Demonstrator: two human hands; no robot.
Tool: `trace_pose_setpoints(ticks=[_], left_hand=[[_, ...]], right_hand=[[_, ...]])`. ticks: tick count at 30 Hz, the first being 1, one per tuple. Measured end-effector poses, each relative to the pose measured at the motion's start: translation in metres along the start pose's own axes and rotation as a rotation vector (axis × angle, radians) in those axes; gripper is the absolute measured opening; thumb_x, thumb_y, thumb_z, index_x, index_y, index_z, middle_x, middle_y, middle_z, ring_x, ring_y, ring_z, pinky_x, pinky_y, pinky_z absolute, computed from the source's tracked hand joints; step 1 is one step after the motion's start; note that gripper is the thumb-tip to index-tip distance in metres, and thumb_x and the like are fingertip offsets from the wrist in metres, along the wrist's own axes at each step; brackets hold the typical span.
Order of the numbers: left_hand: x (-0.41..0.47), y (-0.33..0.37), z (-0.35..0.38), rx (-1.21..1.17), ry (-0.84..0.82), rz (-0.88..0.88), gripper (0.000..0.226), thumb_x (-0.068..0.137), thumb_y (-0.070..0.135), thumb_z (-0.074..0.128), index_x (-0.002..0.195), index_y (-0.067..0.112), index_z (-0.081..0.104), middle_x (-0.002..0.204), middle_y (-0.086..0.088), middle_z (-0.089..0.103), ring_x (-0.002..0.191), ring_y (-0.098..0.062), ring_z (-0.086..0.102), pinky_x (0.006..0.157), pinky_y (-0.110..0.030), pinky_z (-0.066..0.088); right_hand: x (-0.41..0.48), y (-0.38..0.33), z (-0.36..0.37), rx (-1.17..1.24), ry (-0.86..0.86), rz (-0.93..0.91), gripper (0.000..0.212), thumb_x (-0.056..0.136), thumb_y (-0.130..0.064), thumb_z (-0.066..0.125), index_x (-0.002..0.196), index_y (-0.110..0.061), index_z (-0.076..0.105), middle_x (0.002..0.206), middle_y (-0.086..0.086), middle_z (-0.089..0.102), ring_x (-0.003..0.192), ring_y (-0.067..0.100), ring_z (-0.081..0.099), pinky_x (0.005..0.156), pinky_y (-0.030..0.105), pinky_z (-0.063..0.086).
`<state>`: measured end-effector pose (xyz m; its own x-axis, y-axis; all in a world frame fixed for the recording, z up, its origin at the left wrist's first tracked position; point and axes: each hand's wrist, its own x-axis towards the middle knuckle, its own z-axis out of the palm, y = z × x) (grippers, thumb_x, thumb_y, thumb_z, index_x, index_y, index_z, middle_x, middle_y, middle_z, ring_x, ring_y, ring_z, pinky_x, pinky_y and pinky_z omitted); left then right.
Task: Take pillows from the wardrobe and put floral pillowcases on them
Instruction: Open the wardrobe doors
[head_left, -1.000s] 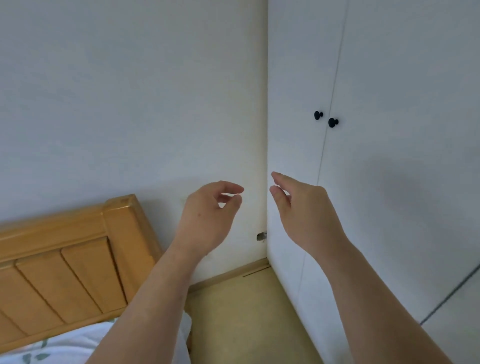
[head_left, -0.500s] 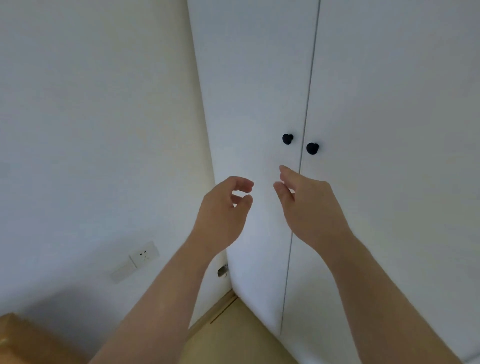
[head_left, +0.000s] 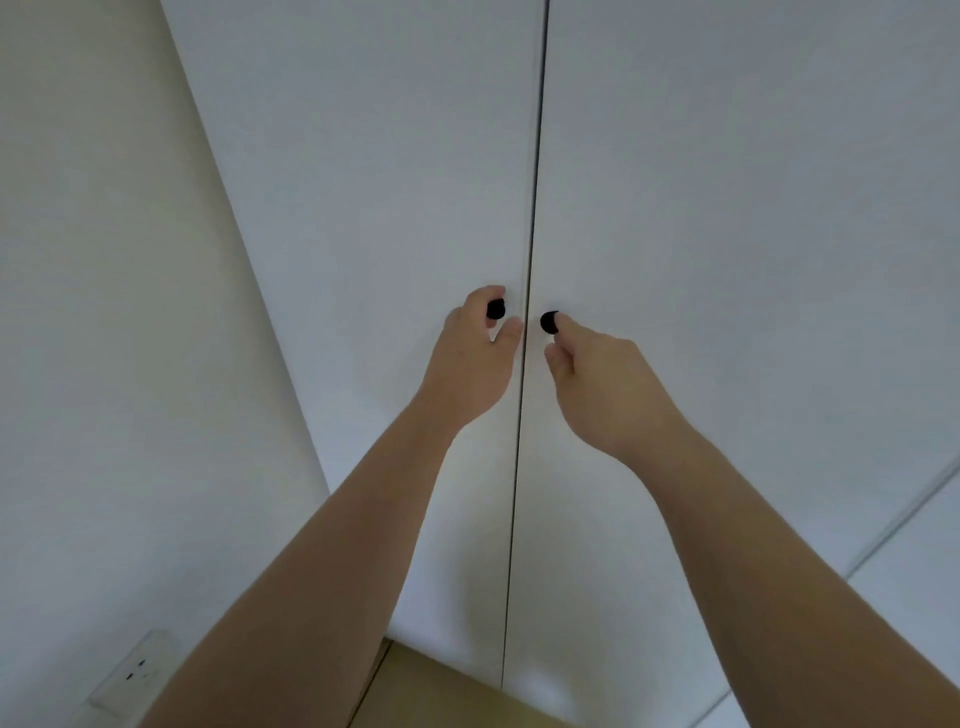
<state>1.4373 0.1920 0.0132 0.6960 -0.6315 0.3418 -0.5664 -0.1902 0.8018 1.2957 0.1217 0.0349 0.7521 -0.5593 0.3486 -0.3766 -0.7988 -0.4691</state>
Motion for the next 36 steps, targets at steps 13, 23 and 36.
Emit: trace_pose_setpoints(ticks=[13,23,36], left_hand=[[-0.015,0.011,-0.005,0.176,0.097,0.006,0.046,0.084,0.006,0.056,0.128,0.021,0.052,0.112,0.005,0.057,0.091,-0.016,0.053,0.081,-0.025,0.04],[-0.085,-0.007,-0.044,0.066,0.286,-0.008,0.027,0.094,0.015,0.058,0.111,0.034,0.051,0.102,0.016,0.058,0.09,-0.015,0.064,0.085,-0.03,0.058],[-0.148,-0.009,-0.113,-0.044,0.38,-0.14,0.039,0.082,-0.003,0.054,0.103,0.03,0.055,0.094,0.009,0.061,0.083,-0.026,0.063,0.064,-0.028,0.049]], right_hand=[[-0.03,-0.014,-0.018,0.05,-0.037,-0.097,0.027,0.105,-0.024,0.035,0.119,-0.009,0.054,0.076,0.007,0.061,0.067,0.024,0.057,0.061,0.036,0.046],[-0.035,-0.057,0.006,0.332,-0.179,-0.079,0.045,0.108,-0.032,0.034,0.152,-0.023,0.041,0.131,-0.004,0.059,0.117,0.014,0.058,0.095,0.021,0.038],[-0.041,-0.101,0.026,0.562,-0.312,-0.204,0.029,0.096,-0.028,0.047,0.091,-0.028,0.075,0.091,0.002,0.077,0.092,0.034,0.072,0.087,0.054,0.058]])
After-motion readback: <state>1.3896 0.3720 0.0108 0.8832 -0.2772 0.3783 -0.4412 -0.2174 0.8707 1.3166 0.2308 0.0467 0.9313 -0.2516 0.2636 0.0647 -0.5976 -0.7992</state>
